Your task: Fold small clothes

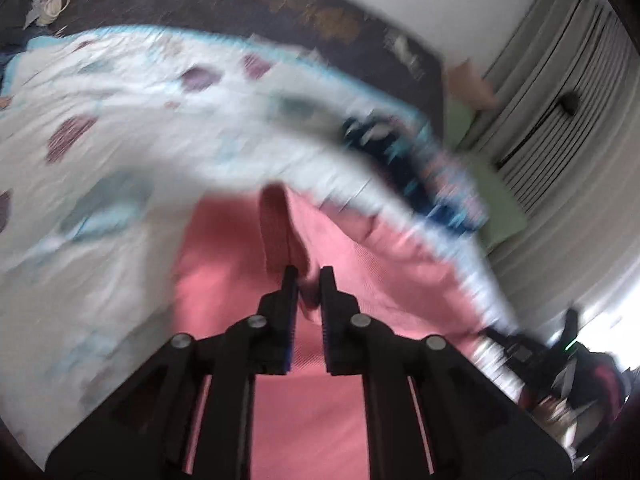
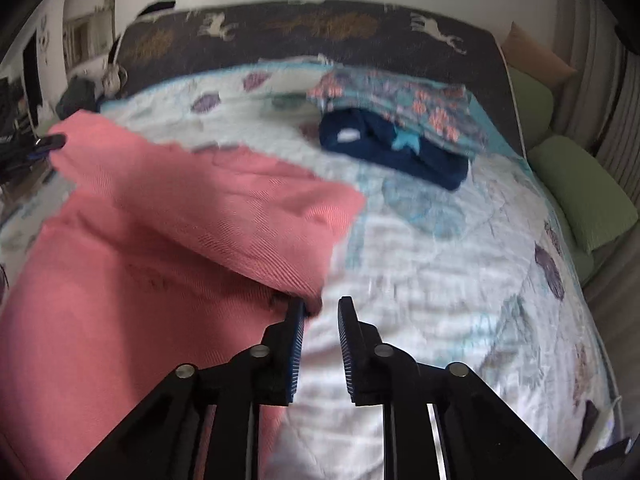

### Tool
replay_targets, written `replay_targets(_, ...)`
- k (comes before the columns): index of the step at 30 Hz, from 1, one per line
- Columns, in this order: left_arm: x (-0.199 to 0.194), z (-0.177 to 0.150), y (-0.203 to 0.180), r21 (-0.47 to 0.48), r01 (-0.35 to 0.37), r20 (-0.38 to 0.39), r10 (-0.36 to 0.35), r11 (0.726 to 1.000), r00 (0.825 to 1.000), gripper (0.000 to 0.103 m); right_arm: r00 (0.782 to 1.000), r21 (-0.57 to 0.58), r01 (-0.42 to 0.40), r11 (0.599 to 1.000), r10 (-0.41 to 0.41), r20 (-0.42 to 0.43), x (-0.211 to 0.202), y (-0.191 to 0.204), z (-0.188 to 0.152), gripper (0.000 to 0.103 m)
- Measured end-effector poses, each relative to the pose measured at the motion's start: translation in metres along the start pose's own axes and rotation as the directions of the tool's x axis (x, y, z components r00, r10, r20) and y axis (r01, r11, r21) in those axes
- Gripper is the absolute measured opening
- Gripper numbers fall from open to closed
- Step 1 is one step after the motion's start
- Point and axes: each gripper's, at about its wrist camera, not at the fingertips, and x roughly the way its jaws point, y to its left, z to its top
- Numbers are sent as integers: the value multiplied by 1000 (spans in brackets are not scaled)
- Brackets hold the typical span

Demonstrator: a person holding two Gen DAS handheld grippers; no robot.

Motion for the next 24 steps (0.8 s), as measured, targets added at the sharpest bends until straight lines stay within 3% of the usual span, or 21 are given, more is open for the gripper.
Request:
replay_targets(3,12,-26,23,-39,-66,-90,62,997,994,14,999,24,12,1000,-11,-51,1,-3,-9,17)
replay_targets(6,14,-29,28,-60,-77,-91,72,995,993,20,999,86,-41,995,43,-15,-12,-12,-6,17)
replay_targets(8,14,-19,23,-45,-97,-53,95,994,994,46,996,128,-87,988,84,28,-20,-16,4,18)
replay_targets(10,15,-10,14,-12,-121,-12,121,993,993,62,990,165,-130,978,120,73,-23,-19,20,18)
replay_targets(13,33,0,8,51,-195,-11,196,979,981,65,988,151,-144,978,134,72,-6,-11,39,17)
replay_targets(14,44,2,10,57,-218,-39,220,974,975,62,990,149,-141,979,135,51,1,-8,40,18)
replay_targets(15,56,2,12,54,-227,-71,231,972,970,54,990,145,-143,979,142,12,13,-4,40,17)
replay_targets(16,62,0,14,51,-212,-94,216,976,972,13,989,138,-131,982,138,-46,27,0,37,17)
replay_targets(17,67,-2,17,28,-165,-128,168,986,978,8,989,127,-96,987,109,-105,40,3,31,17)
replay_targets(18,65,-2,17,18,-159,-114,160,987,981,8,987,112,-68,991,83,-136,50,6,23,17)
replay_targets(20,56,-2,10,58,-165,-70,168,985,983,8,994,103,-68,992,77,-78,43,6,14,18)
replay_targets(24,49,3,-4,141,-196,-52,205,970,977,8,992,105,-70,992,80,-94,33,0,9,22)
